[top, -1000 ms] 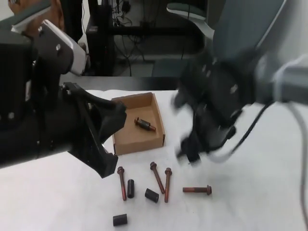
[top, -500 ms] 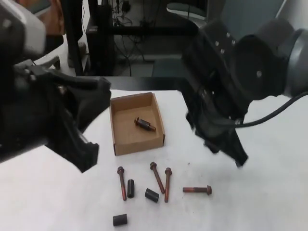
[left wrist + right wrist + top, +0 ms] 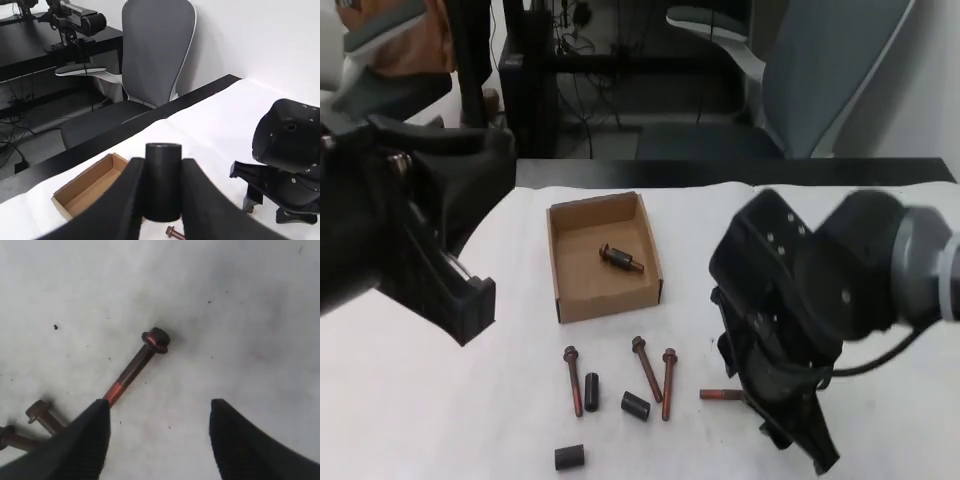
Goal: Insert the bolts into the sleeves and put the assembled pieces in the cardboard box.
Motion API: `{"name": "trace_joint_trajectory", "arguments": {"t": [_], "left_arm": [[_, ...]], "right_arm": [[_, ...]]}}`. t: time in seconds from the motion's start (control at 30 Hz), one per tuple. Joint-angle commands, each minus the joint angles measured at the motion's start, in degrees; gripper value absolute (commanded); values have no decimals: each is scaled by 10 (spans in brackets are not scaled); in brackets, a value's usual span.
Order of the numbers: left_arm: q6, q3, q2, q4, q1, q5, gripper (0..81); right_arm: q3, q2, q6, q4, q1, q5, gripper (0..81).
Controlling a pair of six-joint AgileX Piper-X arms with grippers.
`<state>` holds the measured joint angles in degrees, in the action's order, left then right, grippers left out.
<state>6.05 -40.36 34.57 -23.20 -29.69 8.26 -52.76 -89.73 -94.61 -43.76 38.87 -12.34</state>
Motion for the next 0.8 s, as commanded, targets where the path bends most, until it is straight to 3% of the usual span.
{"name": "trace_joint_trajectory", "arguments": {"t": [0.0, 0.23, 0.33, 0.43, 0.67, 0.73, 0.77], "left_arm": [[5, -4, 0, 22, -1, -4, 18], [8, -4, 0, 29, -1, -4, 18], [9, -4, 0, 30, -1, -11, 18], [31, -4, 0, 30, -1, -14, 18], [48, -4, 0, 30, -1, -14, 18], [48, -4, 0, 30, -1, -14, 18], [48, -4, 0, 30, -1, -14, 18]], "right_arm": [[15, -11, -10, 15, -11, 7, 547], [16, -52, -2, 99, -35, -3, 546], [14, -65, -2, 135, -45, -2, 510], [13, -76, -3, 134, -47, 3, 461], [14, -90, -3, 97, -49, -1, 455], [14, -90, -3, 79, -54, 0, 398], [14, -90, -3, 72, -58, -2, 328]]}}
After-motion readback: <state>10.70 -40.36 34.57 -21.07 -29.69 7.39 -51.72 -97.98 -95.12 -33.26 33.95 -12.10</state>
